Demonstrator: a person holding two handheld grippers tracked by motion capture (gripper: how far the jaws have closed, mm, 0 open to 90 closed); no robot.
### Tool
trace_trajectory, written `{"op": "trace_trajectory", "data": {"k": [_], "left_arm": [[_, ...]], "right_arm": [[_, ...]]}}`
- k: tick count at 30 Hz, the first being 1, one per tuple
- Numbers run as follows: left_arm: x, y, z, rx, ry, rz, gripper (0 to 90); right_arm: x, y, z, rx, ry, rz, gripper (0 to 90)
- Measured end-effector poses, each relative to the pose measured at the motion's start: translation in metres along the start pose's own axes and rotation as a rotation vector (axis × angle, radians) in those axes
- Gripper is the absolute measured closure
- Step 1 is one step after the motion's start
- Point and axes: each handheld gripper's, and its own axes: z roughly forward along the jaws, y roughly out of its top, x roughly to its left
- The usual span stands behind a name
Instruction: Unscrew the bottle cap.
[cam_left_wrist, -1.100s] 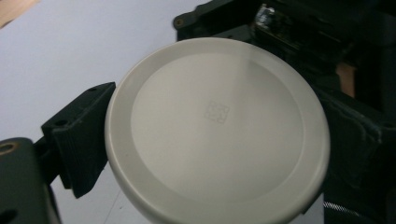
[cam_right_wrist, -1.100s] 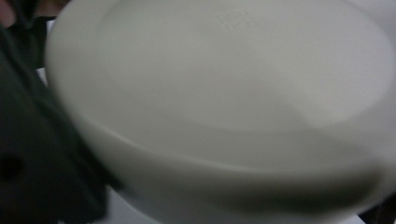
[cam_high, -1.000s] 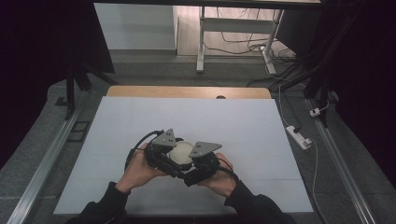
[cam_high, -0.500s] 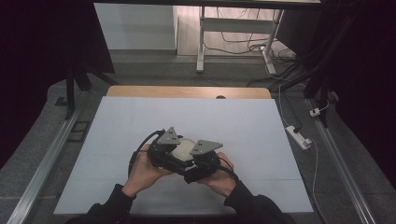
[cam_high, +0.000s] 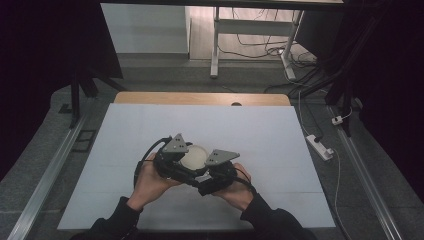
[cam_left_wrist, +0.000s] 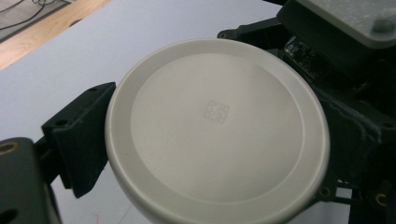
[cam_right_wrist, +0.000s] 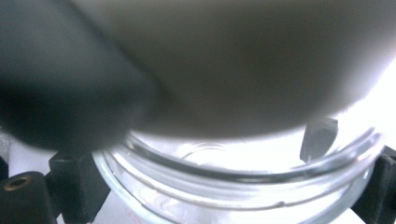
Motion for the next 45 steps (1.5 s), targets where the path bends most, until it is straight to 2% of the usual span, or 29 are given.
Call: {"op": "trace_trajectory", "data": {"k": [7, 21, 36, 45], "left_arm": [[0.003, -0.001, -0.009, -0.011, -0.001, -0.006, 7.9], [0.001, -0.005, -0.021, -0.025, -0.020, 0.015, 7.9], [-0.002, -0.014, -0.025, -0.029, -0.049, 0.017, 7.9], [-0.003, -0.023, -0.021, -0.025, -0.074, 0.019, 7.9]], "right_arm": [[-0.005, -0.001, -0.001, 0.000, -0.013, 0.009, 6.6], [-0.018, -0.002, -0.006, -0.011, -0.045, 0.031, 6.6], [-0.038, 0.000, -0.012, -0.022, -0.093, 0.060, 6.5], [-0.046, 0.003, -0.009, -0.018, -0.105, 0.067, 6.6]]}}
